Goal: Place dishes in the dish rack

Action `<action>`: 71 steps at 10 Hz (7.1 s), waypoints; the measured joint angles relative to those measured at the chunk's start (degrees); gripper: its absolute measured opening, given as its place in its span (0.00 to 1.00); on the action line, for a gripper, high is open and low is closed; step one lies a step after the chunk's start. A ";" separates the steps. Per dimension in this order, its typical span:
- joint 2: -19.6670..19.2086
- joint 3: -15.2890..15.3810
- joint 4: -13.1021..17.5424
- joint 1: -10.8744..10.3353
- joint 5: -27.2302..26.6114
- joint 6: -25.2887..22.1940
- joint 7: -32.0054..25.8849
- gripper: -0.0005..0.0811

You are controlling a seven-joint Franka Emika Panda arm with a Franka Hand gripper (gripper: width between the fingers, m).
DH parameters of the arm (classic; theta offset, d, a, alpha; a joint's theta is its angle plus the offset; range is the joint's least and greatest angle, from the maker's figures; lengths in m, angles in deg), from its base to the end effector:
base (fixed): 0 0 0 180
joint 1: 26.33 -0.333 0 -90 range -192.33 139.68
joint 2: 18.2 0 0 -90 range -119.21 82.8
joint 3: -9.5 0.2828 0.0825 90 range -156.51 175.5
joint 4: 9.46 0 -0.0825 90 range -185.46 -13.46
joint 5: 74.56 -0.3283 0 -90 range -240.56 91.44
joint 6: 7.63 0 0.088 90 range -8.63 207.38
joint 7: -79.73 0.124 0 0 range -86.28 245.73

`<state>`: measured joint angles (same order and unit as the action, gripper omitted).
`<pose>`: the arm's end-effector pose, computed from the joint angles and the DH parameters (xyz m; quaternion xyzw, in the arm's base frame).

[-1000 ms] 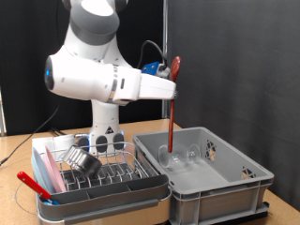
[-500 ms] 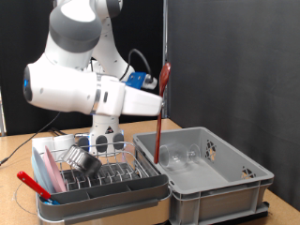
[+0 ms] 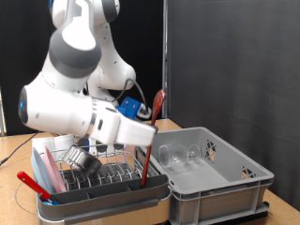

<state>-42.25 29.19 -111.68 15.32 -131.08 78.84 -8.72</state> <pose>0.5252 -0.1131 0.3514 -0.7315 -0.3370 -0.2573 0.5340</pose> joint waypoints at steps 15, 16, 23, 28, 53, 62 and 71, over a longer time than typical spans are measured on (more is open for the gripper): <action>-6.29 0.11 -1.77 -1.38 6.30 9.40 -7.36 0.30; -6.29 0.22 -1.81 -1.39 6.28 9.40 -7.37 0.47; -3.34 2.84 -1.65 0.09 -2.93 6.17 -13.79 0.99; 2.60 4.24 -0.94 1.03 -7.80 -0.63 -13.77 0.99; 16.07 15.86 -11.67 -7.76 13.59 11.90 -34.65 0.99; 29.05 21.04 -26.85 -10.72 -0.30 38.56 -14.03 0.99; 36.84 22.26 -26.58 -4.25 29.74 11.15 20.47 0.99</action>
<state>-5.41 51.44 -138.26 11.07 -101.35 90.00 11.75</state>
